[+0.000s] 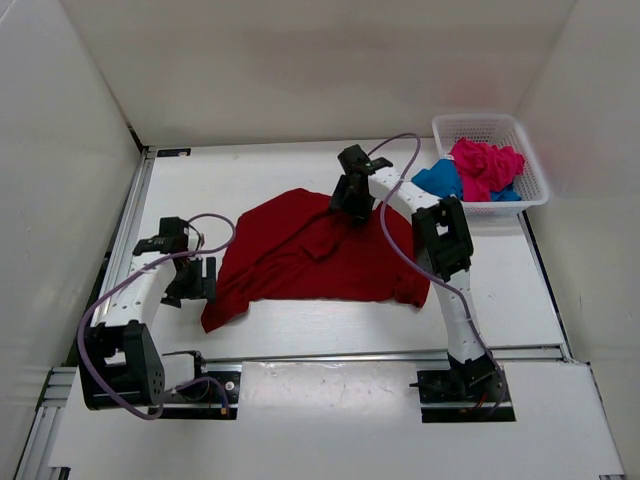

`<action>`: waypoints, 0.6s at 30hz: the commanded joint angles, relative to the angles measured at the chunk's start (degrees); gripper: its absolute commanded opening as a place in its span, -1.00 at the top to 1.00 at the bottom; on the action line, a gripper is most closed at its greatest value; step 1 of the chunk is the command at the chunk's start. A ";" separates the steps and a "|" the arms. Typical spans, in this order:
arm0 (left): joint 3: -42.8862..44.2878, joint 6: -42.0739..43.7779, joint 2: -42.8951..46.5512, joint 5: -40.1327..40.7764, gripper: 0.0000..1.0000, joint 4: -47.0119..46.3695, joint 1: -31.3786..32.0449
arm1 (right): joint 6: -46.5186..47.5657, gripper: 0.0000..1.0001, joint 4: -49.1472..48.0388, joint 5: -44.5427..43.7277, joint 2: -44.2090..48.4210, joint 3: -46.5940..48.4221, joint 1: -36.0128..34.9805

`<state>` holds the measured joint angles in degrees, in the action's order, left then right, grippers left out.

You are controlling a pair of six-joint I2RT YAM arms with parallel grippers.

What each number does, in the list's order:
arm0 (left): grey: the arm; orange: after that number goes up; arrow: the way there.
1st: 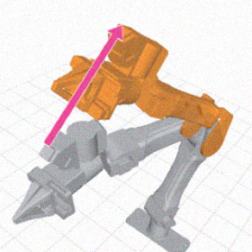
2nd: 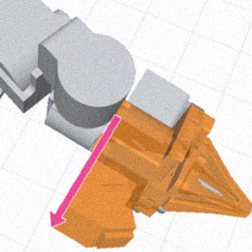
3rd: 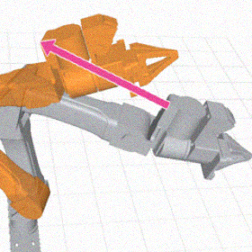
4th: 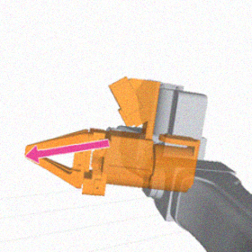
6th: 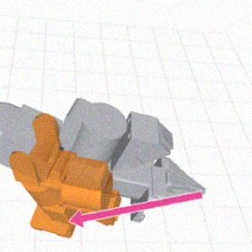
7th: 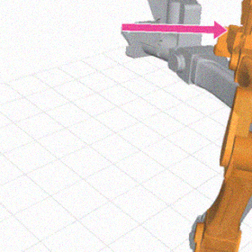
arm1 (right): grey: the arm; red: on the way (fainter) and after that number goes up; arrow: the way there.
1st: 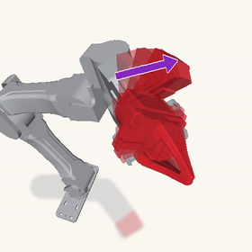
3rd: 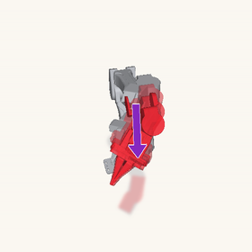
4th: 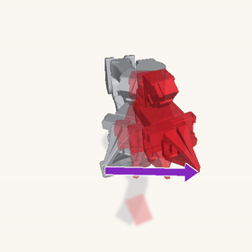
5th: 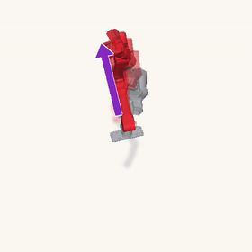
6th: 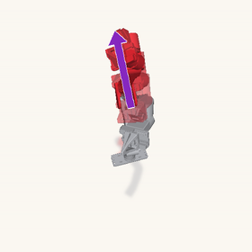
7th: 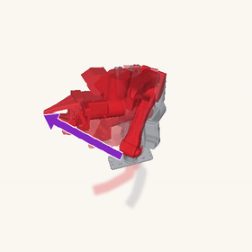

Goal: Fold and stack the t-shirts
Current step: Flatten out the tshirt

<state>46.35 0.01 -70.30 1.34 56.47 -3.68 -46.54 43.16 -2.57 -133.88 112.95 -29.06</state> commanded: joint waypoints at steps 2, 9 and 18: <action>-1.96 -0.01 -0.10 -2.05 -0.80 -0.92 -0.54 | -4.34 -0.14 3.87 -2.79 1.08 0.61 -0.30; -1.18 -0.01 0.43 -2.05 -0.80 -0.92 -1.67 | -1.46 0.82 3.25 -4.89 6.87 -3.34 -0.30; 3.56 -0.01 -2.72 -3.19 -0.80 -3.90 -2.82 | 5.84 0.99 0.00 -9.99 32.17 -23.34 -4.16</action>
<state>46.44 0.01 -71.40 -0.36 55.59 -6.17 -44.64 44.49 -9.30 -112.66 95.33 -31.77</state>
